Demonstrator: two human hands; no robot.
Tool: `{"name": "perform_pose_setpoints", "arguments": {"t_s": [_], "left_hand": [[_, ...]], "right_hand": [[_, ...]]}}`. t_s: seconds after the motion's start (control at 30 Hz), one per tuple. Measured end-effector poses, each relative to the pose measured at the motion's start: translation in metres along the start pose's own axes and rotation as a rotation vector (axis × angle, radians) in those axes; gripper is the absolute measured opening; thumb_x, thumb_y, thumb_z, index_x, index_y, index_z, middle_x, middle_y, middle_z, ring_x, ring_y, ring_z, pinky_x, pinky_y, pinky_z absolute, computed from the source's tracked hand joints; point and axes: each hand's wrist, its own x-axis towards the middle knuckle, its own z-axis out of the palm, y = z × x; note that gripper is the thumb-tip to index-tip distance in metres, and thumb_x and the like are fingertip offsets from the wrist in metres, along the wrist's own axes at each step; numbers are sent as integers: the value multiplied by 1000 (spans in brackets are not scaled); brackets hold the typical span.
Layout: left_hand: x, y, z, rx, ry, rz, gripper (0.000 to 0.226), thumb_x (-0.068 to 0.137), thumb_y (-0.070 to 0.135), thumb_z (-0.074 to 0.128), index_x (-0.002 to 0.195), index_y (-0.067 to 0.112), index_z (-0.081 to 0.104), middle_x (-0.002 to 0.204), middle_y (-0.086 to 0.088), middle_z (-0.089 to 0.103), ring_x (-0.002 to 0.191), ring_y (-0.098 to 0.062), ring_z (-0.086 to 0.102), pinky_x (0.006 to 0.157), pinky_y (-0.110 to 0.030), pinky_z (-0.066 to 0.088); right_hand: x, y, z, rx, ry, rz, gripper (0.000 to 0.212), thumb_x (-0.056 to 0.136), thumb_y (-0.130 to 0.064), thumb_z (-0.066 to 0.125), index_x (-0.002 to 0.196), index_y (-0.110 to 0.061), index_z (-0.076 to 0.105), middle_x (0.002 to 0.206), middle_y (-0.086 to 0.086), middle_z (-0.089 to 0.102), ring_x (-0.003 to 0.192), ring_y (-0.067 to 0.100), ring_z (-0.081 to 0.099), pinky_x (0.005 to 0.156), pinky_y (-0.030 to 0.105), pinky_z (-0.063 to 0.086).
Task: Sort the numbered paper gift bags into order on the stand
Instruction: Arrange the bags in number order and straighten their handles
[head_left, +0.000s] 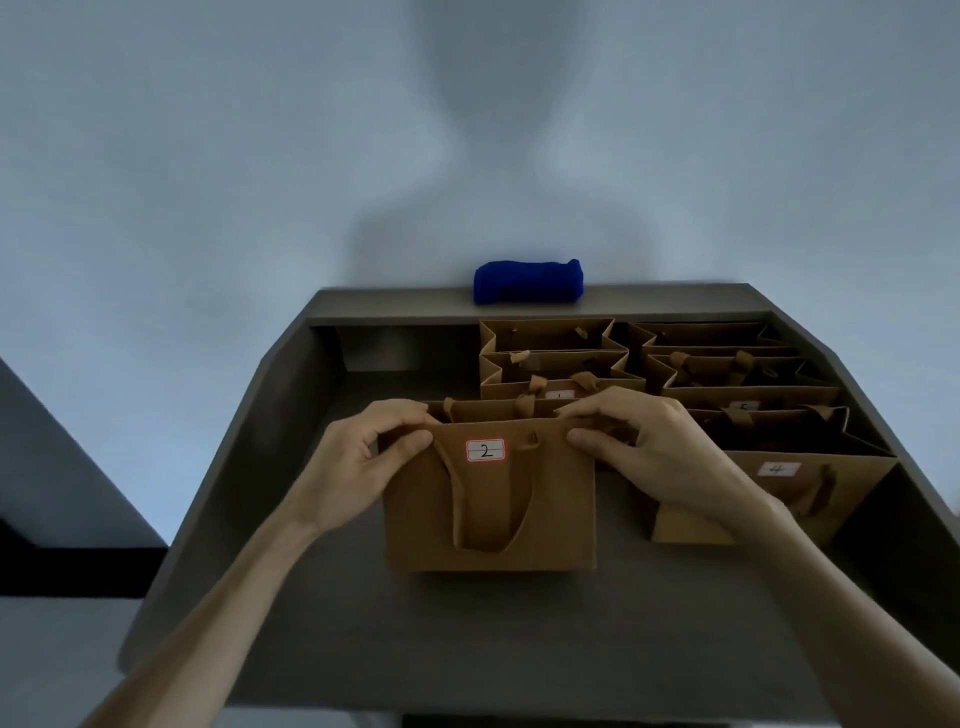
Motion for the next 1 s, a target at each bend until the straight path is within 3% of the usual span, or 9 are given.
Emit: {"name": "perform_pose_setpoints", "arguments": {"t_s": [0.17, 0.33, 0.5, 0.57, 0.73, 0.8, 0.9, 1.0], "left_hand": [[-22, -15, -32, 222, 55, 39, 26, 90, 28, 57, 112, 25, 70, 121, 13, 65, 129, 2, 47, 103, -15, 42], [-46, -30, -59, 334, 162, -58, 21, 91, 25, 58, 107, 35, 68, 117, 32, 55, 122, 21, 40, 102, -3, 33], [-61, -45, -70, 445, 184, -125, 20, 91, 13, 64, 106, 23, 72, 118, 8, 68, 129, -6, 49, 108, -32, 43], [-65, -47, -70, 452, 156, -149, 19, 92, 14, 63, 106, 24, 71, 119, 6, 68, 130, -6, 47, 108, -35, 43], [-61, -40, -71, 389, 163, -170, 16, 92, 28, 64, 106, 29, 70, 115, 22, 63, 126, -1, 48, 102, -23, 40], [-52, -32, -68, 350, 192, -158, 19, 92, 35, 63, 107, 28, 70, 115, 14, 66, 118, -4, 56, 94, -15, 42], [-30, -18, -57, 333, 211, -100, 17, 92, 26, 62, 106, 22, 71, 107, 10, 69, 103, -2, 61, 82, -8, 45], [1, -2, -40, 301, 142, -13, 17, 94, 21, 61, 108, 22, 70, 103, 12, 68, 99, 4, 61, 82, -5, 46]], "right_hand": [[22, -18, 38, 40, 0, -79, 18, 94, -24, 59, 111, -28, 64, 116, -13, 62, 109, -2, 57, 87, 11, 48], [48, -35, 87, 95, 12, -132, 16, 95, -22, 60, 110, -28, 63, 113, -11, 62, 102, -2, 58, 81, 9, 48], [59, -45, 114, 115, -25, -176, 18, 96, -20, 60, 113, -25, 64, 115, -11, 57, 100, -6, 54, 82, 7, 46], [58, -45, 119, 108, -43, -186, 20, 95, -19, 61, 114, -23, 64, 117, -10, 56, 99, -7, 52, 82, 5, 44], [54, -43, 111, 102, -88, -193, 24, 96, -24, 59, 120, -25, 61, 123, -9, 55, 103, 0, 56, 82, 12, 50], [52, -39, 98, 54, -90, -196, 27, 97, -27, 57, 124, -26, 58, 122, -13, 52, 104, -1, 55, 83, 12, 49], [49, -25, 68, -43, -2, -157, 25, 97, -27, 55, 122, -27, 59, 118, -17, 51, 103, -5, 52, 80, 9, 44], [48, -8, 32, -101, 109, -86, 21, 96, -24, 57, 116, -24, 64, 115, -11, 59, 101, -1, 57, 81, 15, 48]]}}
